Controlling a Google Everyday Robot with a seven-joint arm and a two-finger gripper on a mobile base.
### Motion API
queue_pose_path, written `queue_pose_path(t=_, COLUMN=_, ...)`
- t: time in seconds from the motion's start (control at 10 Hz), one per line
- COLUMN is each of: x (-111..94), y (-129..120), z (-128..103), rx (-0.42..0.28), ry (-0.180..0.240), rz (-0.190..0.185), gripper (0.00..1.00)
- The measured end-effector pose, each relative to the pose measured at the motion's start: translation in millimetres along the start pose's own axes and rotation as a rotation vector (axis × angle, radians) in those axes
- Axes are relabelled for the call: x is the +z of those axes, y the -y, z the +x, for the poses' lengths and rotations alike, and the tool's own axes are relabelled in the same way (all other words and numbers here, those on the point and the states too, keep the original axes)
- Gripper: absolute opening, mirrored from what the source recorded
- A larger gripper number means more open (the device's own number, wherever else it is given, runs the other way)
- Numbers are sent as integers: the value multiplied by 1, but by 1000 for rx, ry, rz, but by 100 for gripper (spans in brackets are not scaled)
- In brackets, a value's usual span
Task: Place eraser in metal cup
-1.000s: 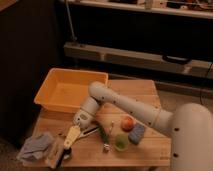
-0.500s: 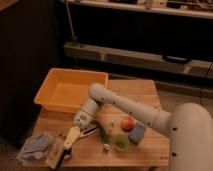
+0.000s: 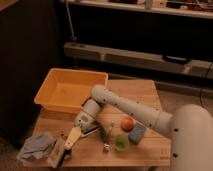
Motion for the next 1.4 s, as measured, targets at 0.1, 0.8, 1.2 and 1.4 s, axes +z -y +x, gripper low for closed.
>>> queue_pose_path(t=0.1, x=-1, y=-3, z=0, rx=5, ry=-8, rz=0, gripper=0)
queue_pose_path(t=0.8, x=-7, y=-20, z=-6, rx=45, ry=-45, rz=40, gripper=6)
queue_pose_path(t=1.2, x=-6, y=-23, z=-9, rx=66, ry=-41, rz=35, gripper=46)
queue_pose_path(t=1.4, x=-7, y=-26, z=-9, rx=76, ry=-52, rz=30, gripper=66)
